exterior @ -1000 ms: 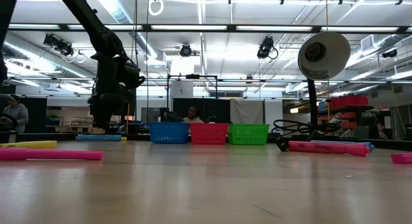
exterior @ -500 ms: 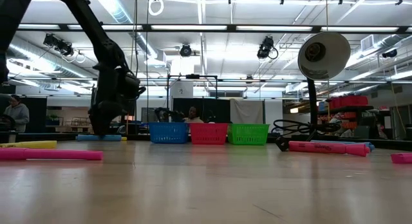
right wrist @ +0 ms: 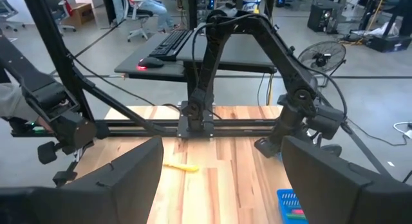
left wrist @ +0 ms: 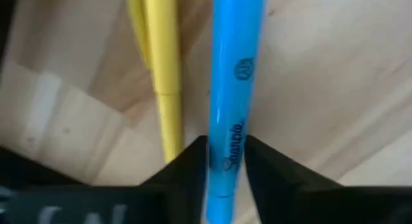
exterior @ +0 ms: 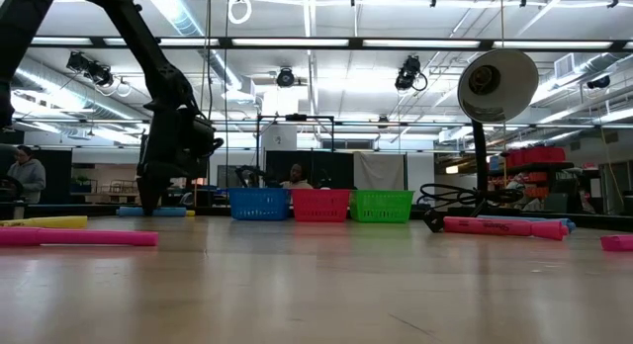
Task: Pick & Place Markers
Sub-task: Put the top left blue highlighter into the green bin
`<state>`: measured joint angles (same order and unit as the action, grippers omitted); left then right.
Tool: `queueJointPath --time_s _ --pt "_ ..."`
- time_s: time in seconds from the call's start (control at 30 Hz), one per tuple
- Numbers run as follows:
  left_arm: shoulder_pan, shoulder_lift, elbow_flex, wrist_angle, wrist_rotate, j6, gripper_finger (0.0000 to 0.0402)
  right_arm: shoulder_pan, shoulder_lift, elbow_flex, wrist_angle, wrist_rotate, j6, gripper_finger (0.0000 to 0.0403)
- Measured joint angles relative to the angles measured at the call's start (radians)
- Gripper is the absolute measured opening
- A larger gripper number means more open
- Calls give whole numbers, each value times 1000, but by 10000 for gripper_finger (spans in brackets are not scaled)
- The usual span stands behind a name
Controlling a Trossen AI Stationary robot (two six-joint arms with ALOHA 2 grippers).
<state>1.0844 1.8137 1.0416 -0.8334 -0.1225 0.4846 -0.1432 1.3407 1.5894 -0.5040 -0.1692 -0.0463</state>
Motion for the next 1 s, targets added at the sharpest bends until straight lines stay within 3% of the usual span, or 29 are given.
queueJointPath --time_s 0.1,0.5,1.0 --pt "0 0 0 15 -34 0 58 0 0 0 4 0 0 317" --pt "-14 -15 2 8 -12 -6 61 0 0 0 16 20 3 317" --pt "-132 -37 163 -370 147 -77 60 0 0 0 53 56 31 317"
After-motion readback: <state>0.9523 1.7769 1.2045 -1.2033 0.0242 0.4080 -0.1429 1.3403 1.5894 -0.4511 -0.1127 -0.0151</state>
